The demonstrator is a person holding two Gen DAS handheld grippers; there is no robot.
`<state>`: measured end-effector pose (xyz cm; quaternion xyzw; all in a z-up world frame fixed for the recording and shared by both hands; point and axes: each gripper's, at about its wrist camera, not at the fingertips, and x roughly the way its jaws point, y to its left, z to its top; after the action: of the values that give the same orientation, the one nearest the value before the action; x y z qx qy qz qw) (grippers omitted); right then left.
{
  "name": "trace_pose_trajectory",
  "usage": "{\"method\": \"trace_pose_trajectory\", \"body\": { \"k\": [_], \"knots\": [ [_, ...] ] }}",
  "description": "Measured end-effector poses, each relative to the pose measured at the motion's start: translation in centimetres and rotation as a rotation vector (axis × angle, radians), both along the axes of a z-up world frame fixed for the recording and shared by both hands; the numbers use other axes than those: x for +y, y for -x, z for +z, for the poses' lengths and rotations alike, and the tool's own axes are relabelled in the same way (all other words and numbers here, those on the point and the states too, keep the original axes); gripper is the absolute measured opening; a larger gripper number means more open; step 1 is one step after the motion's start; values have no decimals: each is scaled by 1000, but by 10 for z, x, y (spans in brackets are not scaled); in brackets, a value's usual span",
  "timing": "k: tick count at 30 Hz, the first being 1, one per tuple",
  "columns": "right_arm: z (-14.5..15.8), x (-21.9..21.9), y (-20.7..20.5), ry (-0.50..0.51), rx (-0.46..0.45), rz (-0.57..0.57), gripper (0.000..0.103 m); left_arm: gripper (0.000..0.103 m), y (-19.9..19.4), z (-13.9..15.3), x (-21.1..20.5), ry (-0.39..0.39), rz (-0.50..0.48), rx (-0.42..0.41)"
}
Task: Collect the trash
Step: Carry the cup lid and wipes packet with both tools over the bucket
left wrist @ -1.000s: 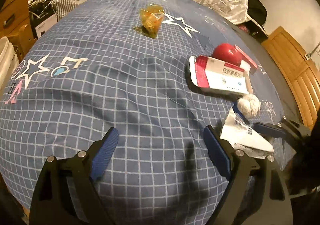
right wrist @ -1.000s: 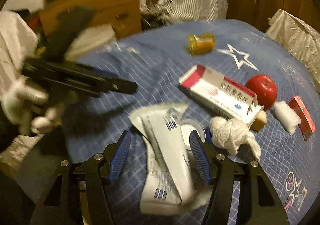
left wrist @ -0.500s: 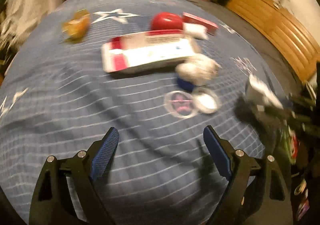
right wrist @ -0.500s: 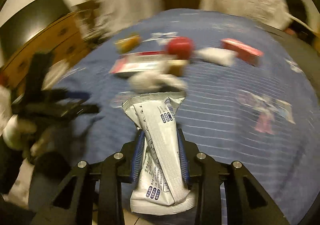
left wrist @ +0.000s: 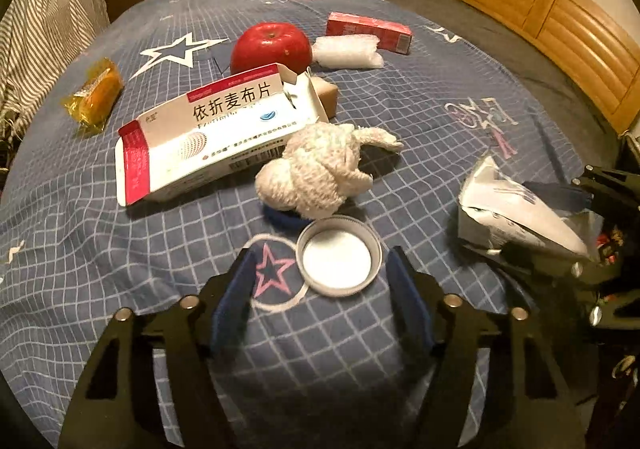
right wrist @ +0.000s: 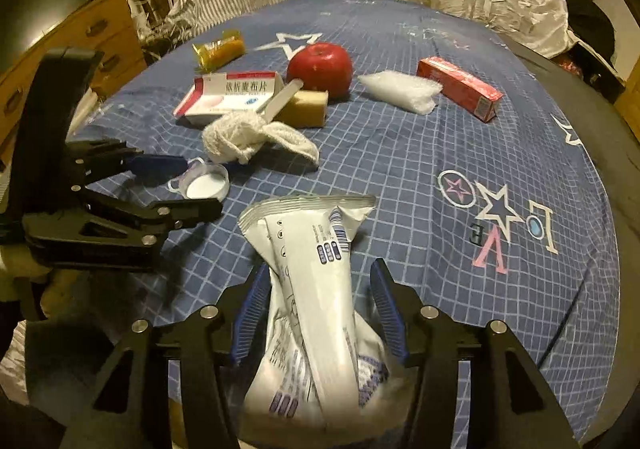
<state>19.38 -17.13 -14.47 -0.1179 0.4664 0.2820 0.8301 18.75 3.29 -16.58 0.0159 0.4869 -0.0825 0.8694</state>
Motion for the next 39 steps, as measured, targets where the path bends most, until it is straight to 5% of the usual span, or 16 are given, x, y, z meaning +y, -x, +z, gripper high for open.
{"method": "trace_pose_trajectory", "body": {
  "k": [7,15,28,39],
  "knots": [
    [-13,9,11,8,-86,-49,43,38,11,-1,-7,-62,33,-68],
    [11,-10,24,-154,-190,-167,37,38,38,21,0,-67,86,-174],
    [101,9,46,-325,-463,-246,38,38,81,123,46,-4,270,-474],
    [135,33,55,-334,-522,-222,38,38,92,141,53,6,285,-523]
  ]
}}
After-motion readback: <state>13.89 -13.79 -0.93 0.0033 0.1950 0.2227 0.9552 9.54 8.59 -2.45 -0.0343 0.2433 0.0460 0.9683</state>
